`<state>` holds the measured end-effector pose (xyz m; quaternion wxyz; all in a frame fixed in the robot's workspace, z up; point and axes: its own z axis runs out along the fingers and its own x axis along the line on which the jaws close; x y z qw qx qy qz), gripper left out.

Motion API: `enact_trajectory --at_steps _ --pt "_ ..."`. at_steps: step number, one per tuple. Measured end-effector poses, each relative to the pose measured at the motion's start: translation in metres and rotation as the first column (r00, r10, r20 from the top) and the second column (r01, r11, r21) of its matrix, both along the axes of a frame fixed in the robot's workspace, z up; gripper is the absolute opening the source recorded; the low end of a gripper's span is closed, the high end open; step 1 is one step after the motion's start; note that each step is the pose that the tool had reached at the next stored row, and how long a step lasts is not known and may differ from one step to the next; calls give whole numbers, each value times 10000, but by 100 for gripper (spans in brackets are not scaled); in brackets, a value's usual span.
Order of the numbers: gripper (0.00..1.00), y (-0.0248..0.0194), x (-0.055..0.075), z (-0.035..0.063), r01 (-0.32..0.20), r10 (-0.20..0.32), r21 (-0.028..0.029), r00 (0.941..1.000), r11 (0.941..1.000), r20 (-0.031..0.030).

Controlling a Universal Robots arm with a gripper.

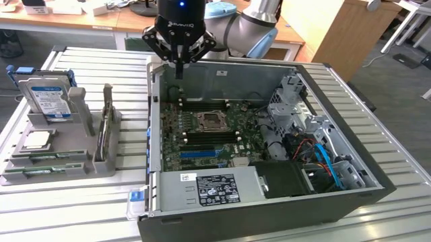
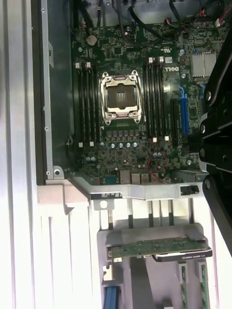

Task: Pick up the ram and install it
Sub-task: 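Reach for the ram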

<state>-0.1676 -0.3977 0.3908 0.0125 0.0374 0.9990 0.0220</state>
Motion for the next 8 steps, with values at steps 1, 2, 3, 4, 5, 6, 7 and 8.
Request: enact_trajectory --at_steps 1,2,3,4,5,6,7,8 --pt "11 1 -30 -2 -1 1 1 10000 10000 0" --pt "11 2 -61 -5 -1 1 1 10000 10000 0" --pt "11 3 -94 -6 0 0 1 10000 10000 0" --pt "11 5 -129 -8 2 -2 1 10000 10000 0" --pt "11 7 -165 -10 1 -1 1 10000 10000 0" --pt "11 9 -202 -12 1 -1 1 10000 10000 0" --pt "11 12 -239 -14 2 -2 1 10000 10000 0" --pt "11 14 -276 -15 5 -5 1 10000 10000 0"
